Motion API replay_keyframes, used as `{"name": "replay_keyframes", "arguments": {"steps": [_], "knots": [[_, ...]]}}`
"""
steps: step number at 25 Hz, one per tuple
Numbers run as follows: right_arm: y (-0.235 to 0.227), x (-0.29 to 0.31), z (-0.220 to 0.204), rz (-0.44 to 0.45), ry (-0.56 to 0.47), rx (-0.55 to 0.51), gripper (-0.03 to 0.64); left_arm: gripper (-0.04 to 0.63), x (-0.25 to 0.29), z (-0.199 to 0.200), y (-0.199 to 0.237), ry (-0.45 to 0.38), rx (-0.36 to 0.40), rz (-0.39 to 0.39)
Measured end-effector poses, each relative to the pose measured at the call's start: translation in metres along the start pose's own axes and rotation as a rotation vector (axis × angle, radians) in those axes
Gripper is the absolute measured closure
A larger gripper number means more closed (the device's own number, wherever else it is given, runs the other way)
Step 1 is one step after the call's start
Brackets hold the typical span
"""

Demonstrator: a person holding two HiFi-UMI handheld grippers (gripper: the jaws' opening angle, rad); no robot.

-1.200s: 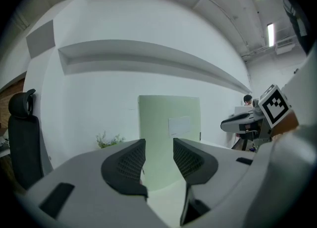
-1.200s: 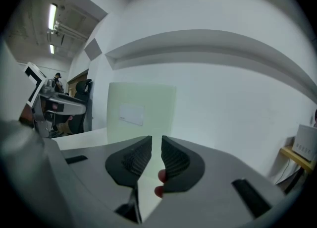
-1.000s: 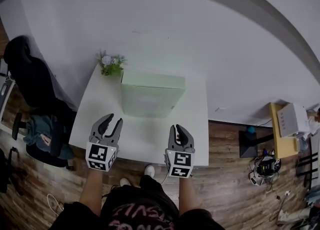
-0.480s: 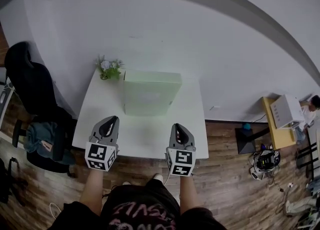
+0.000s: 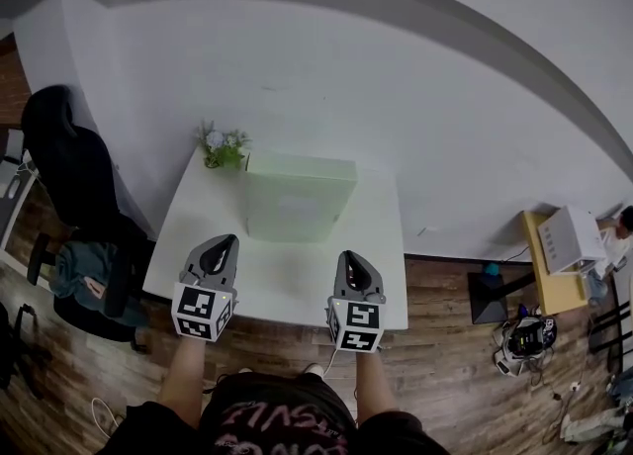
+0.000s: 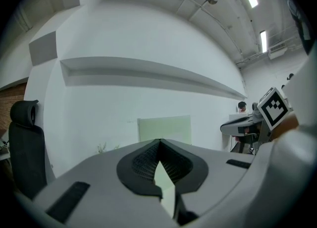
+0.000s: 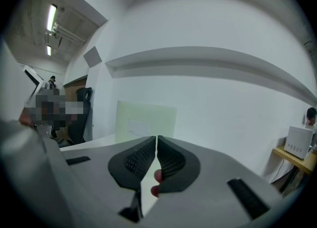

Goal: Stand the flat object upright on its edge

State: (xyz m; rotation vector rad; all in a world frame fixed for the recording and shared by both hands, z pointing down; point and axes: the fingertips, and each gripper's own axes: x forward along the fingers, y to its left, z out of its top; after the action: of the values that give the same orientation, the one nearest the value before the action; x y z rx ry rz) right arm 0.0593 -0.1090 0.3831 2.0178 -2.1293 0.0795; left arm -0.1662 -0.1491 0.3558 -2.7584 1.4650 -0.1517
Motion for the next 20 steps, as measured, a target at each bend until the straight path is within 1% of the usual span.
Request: {"name": "replay_keyframes", "arguments": {"steps": [4, 7, 12, 20], "knots": [[-0.002, 0.001, 0.003, 0.014, -0.008, 0.007, 0.588, 0.581, 0.000, 0.007, 0.000, 0.005, 0.019, 0.008], [-0.004, -0.001, 0.007, 0.015, -0.020, 0.017, 0.589, 0.581, -0.002, 0.012, 0.002, 0.015, 0.020, 0.023], [-0.008, -0.007, 0.011, 0.016, -0.032, 0.023, 0.589, 0.581, -0.005, 0.026, -0.002, -0.003, 0.018, 0.011], [-0.007, -0.019, 0.016, 0.014, -0.045, 0.039, 0.592, 0.581, -0.014, 0.030, -0.005, -0.001, 0.038, 0.006]]}}
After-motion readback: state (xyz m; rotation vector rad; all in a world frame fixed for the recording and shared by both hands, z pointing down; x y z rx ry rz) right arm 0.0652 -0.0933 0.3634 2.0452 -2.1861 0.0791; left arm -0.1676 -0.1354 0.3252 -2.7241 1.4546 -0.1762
